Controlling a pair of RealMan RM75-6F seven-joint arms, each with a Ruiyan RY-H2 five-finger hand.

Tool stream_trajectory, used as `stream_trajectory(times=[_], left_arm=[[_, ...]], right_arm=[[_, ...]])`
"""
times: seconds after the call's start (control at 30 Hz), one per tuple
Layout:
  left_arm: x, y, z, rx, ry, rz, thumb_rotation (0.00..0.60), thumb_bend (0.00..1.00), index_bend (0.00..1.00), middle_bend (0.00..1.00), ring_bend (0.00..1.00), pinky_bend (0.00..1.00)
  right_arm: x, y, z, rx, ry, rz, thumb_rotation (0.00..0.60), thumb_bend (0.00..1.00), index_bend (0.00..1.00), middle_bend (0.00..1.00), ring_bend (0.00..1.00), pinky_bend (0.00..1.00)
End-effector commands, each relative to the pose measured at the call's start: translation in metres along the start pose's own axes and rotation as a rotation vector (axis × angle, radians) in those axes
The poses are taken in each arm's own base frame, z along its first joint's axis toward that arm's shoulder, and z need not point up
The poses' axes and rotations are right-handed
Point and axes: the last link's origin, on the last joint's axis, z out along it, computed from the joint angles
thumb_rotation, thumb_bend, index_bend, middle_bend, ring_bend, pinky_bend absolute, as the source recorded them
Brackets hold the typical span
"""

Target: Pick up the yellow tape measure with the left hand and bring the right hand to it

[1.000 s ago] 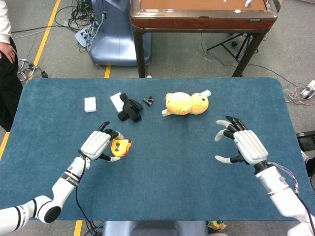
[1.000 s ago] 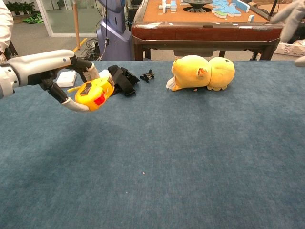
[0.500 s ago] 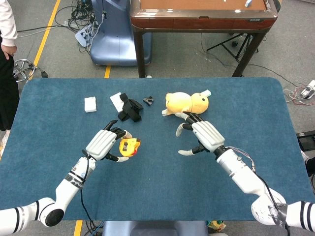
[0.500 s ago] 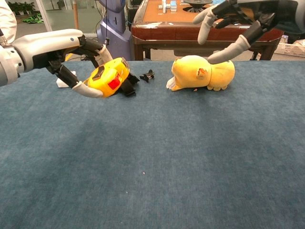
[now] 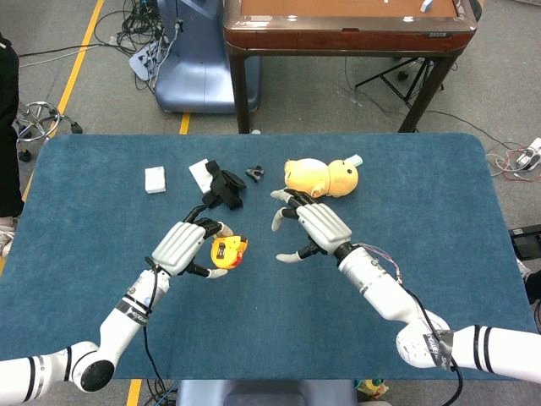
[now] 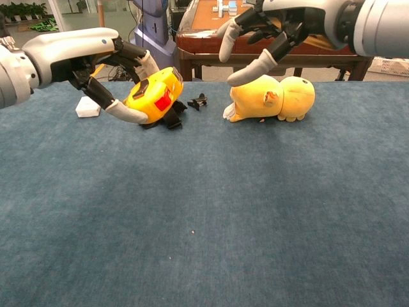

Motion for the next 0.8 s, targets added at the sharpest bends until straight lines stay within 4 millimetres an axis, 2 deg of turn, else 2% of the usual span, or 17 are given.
stream_trajectory(times=[0.03, 0.4, 0.8], left_arm=[[0.0, 0.002, 0.001, 0.0, 0.0, 0.0, 0.6, 0.14, 0.51, 0.51, 0.29, 0.0], [-0.005, 0.008, 0.007, -0.001, -0.004, -0.019, 0.6, 0.14, 0.51, 0.51, 0.29, 0.0], [-0.008, 0.013, 0.012, -0.013, -0.003, -0.037, 0.6, 0.14, 0.52, 0.51, 0.29, 0.0]], right_arm=[[-0.002, -0.003, 0.006, -0.001, -0.001, 0.003, 0.6, 0.19, 0.44, 0.1, 0.0, 0.0], [-0.014, -0.014, 0.023, 0.016, -0.011, 0.017, 0.6, 0.19, 0.44, 0.09, 0.0, 0.0], [-0.021, -0.019, 0.03, 0.018, -0.025, 0.027, 0.6, 0.19, 0.44, 0.09, 0.0, 0.0]])
